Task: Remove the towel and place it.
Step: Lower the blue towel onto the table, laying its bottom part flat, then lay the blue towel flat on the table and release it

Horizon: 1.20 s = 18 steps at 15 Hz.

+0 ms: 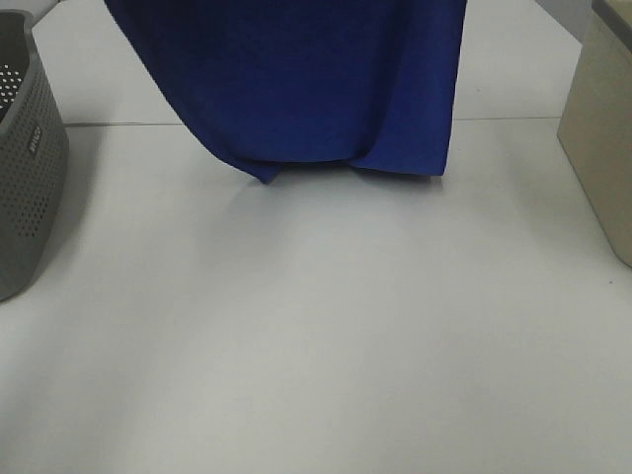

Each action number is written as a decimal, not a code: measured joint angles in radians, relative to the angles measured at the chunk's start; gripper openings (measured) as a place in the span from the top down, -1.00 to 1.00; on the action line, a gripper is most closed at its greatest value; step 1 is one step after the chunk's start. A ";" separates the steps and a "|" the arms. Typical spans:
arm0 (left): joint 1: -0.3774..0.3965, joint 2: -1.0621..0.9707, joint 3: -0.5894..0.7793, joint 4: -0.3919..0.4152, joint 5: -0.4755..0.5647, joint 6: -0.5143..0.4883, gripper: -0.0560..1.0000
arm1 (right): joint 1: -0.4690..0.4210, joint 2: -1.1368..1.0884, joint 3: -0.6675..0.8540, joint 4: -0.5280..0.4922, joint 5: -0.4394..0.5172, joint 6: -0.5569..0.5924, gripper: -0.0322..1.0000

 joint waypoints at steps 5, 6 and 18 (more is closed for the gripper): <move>0.000 -0.244 0.277 -0.122 -0.011 0.007 0.89 | 0.003 -0.172 0.275 0.036 -0.003 -0.010 0.91; 0.000 -0.259 0.308 -0.136 -0.011 0.007 0.89 | 0.003 -0.182 0.295 0.038 -0.002 -0.010 0.91; -0.027 -0.471 0.808 -0.398 -0.018 0.004 0.89 | 0.003 -0.543 0.798 0.148 -0.004 -0.007 0.91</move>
